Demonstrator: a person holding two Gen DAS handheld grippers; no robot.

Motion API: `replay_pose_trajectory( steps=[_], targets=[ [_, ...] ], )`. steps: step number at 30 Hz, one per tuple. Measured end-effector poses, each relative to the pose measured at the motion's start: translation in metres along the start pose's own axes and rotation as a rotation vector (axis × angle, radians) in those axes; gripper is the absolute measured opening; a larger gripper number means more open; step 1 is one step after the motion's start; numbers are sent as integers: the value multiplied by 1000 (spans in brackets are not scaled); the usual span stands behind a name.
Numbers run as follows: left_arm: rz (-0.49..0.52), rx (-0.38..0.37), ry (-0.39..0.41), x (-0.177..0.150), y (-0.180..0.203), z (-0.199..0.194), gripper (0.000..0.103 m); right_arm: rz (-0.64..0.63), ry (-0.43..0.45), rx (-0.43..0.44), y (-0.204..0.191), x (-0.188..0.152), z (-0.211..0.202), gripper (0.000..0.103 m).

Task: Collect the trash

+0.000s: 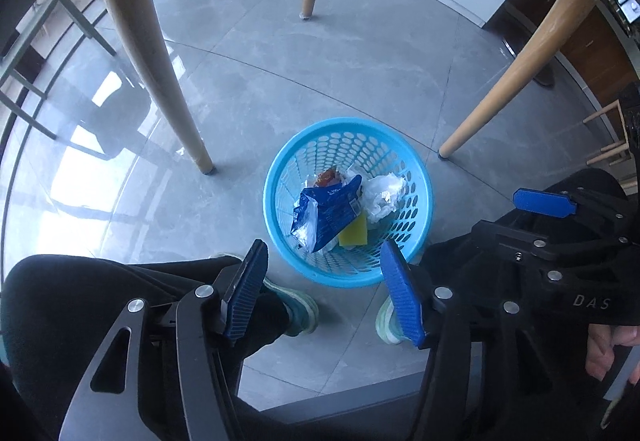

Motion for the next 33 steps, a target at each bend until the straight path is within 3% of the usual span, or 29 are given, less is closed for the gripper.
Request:
replay_pose_trajectory(
  steps=[11,22,30,33],
  targets=[
    [32,-36,65,-24,-2,-44,73,-85,67,-28,-17,-29,-48,86],
    [42,-44,106,-40,-2,-70,80,-106,107,-26,-22,-53,-75,89],
    [32,-43,108,-41,-7,-64,86,-59,111,-7,-4,-62,-79,90],
    [40,-9,89,-43,-11,-52,88,-35,117,17,0,-60,-79,91]
  ],
)
Point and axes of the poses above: each gripper's, at about its wrist camera, not at the fingertips, and z roughly the way its jaws point, y to its right, x to its top, the point moved 6 cm from there along z, roughly the way its jaws point, and after that the axes turned 4 degrees about x, right-handed, at the moved point
